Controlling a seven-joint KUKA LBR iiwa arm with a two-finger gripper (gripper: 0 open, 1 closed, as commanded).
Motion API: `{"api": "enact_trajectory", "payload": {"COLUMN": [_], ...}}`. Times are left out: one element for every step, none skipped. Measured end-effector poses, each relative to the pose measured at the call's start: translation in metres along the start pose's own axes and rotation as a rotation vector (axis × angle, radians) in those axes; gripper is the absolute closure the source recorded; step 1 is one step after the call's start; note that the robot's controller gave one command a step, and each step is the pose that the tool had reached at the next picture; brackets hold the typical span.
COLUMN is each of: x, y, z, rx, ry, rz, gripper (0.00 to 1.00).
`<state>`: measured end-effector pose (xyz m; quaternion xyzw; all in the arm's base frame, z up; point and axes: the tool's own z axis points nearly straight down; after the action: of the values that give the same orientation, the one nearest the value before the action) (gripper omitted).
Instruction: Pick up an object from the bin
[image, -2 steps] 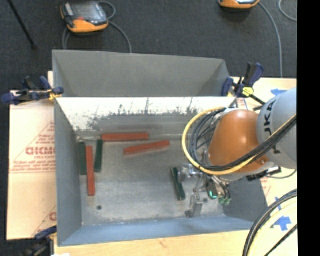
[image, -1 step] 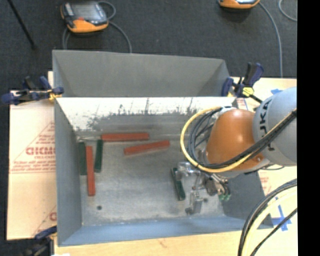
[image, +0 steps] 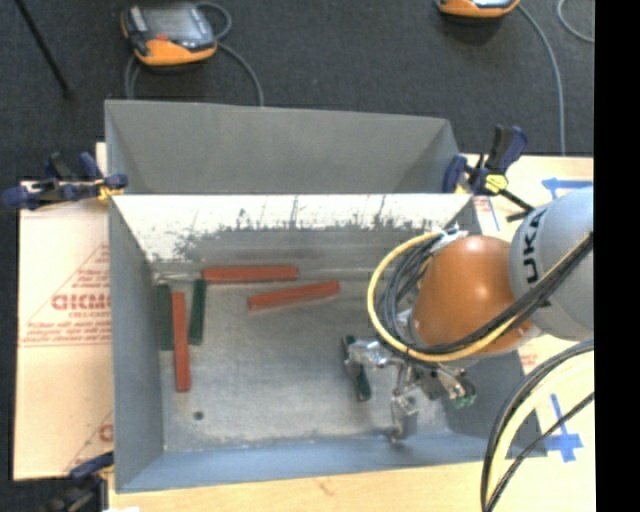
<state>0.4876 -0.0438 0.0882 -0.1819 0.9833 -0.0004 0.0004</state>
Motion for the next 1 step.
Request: {"api": "enact_trajectory", "payload": {"x": [-0.0167], "y": [0.0024], "z": [0.0085], "rx": [0.002], "ry": [-0.001], "rz": [-0.185], "gripper": [0.00]}}
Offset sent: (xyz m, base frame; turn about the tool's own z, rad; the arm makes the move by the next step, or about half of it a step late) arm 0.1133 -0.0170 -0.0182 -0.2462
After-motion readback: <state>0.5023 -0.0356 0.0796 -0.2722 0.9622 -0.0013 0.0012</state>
